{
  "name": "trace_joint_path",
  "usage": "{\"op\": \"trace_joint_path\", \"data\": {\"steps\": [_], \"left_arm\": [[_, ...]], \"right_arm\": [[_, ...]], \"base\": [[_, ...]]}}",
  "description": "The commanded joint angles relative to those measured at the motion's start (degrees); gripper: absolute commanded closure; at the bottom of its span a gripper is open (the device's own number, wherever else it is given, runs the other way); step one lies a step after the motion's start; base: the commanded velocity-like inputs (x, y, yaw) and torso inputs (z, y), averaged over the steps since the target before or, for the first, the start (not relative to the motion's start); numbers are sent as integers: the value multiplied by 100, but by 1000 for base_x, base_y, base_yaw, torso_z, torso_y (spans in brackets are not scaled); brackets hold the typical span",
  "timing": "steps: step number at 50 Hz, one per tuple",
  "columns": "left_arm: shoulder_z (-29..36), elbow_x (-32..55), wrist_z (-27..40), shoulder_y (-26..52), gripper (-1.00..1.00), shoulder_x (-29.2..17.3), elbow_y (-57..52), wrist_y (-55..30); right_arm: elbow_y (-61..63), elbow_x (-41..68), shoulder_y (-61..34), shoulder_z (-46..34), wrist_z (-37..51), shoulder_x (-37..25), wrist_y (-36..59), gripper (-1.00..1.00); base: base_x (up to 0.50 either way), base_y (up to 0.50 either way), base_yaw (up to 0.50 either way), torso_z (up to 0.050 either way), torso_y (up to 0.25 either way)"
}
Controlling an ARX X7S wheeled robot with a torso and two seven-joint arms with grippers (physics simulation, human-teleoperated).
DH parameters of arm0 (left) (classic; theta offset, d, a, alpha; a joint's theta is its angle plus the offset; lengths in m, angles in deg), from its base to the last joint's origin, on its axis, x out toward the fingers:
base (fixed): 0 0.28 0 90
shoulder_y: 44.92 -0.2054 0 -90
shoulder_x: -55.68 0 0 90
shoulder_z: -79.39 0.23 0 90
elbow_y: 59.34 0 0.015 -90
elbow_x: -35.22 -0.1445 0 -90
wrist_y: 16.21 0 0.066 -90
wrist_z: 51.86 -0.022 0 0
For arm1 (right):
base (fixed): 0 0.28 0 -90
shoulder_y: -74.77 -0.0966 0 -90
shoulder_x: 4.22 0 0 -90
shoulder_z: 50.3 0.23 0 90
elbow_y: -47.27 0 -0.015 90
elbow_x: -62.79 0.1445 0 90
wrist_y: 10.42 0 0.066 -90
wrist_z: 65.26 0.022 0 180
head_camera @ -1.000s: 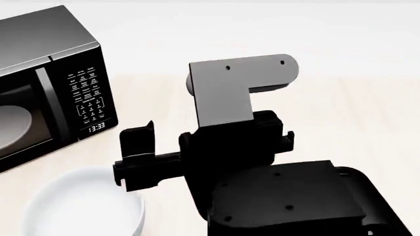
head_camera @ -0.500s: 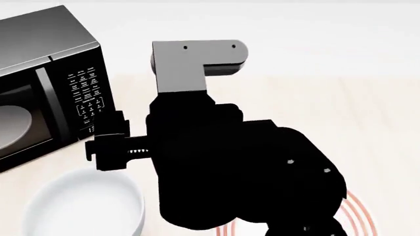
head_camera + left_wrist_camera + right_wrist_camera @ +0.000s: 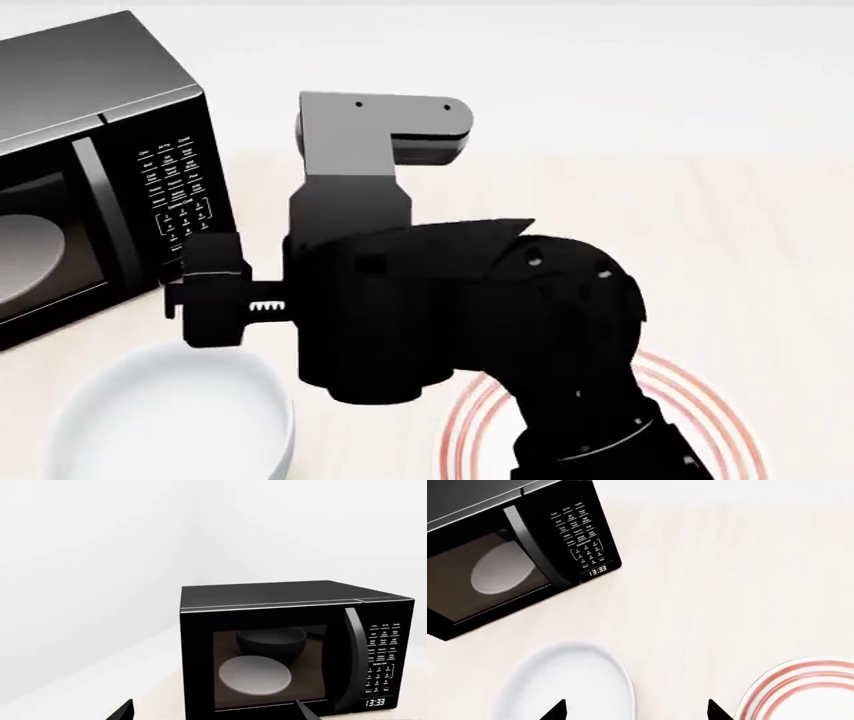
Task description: Put the white bowl to the right of the plate.
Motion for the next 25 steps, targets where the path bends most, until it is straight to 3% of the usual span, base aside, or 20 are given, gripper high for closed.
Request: {"op": "trace_joint_path", "data": {"steps": [1,25], "left_arm": [[64,-19,38,-38,-100,-24,-10,45],[95,26,119,-31,-100,-84,-21,14]], "right_arm": [[-694,307,-215,-274,-126,44,-191,-100],[-1705,722,-426,-884,-161,35,-542,-100]], "base": [[0,0,0,0,0],[0,0,0,0,0]]}}
